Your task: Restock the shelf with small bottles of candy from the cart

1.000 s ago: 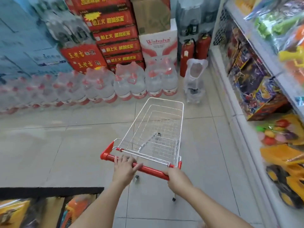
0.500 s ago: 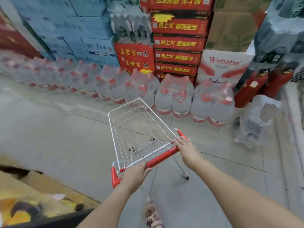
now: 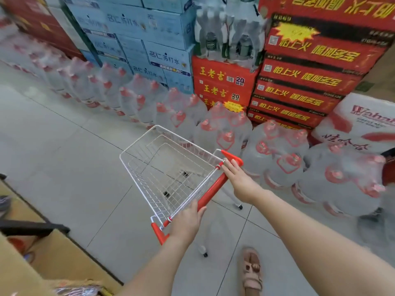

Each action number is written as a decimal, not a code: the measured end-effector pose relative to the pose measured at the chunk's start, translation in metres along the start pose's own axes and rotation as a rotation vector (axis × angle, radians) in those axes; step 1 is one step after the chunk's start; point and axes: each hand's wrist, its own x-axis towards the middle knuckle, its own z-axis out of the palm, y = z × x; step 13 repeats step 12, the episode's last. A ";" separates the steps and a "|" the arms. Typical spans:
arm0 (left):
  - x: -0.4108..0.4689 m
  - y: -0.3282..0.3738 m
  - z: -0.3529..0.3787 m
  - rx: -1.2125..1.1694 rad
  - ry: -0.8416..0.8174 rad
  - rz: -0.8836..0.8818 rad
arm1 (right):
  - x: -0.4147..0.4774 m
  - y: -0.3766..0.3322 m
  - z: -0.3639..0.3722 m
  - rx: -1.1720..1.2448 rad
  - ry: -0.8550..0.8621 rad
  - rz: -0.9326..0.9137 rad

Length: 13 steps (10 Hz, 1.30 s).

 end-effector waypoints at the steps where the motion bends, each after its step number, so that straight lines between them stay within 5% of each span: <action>1: 0.041 -0.035 -0.032 -0.106 0.027 -0.093 | 0.056 -0.017 -0.019 0.022 -0.005 -0.109; 3: 0.127 -0.107 -0.080 -0.147 0.113 -0.249 | 0.182 -0.056 -0.047 -0.023 -0.059 -0.213; 6: 0.233 -0.147 -0.131 -0.099 0.205 -0.225 | 0.311 -0.083 -0.099 -0.140 -0.123 -0.179; 9: 0.263 -0.170 -0.159 -0.081 0.081 -0.167 | 0.316 -0.088 -0.127 0.021 -0.207 -0.036; 11: 0.266 -0.153 -0.182 -0.064 -0.155 -0.274 | 0.258 -0.083 -0.142 0.172 -0.177 0.180; 13: 0.267 -0.116 -0.209 0.082 -0.082 -0.114 | 0.221 -0.070 -0.161 0.216 -0.128 0.308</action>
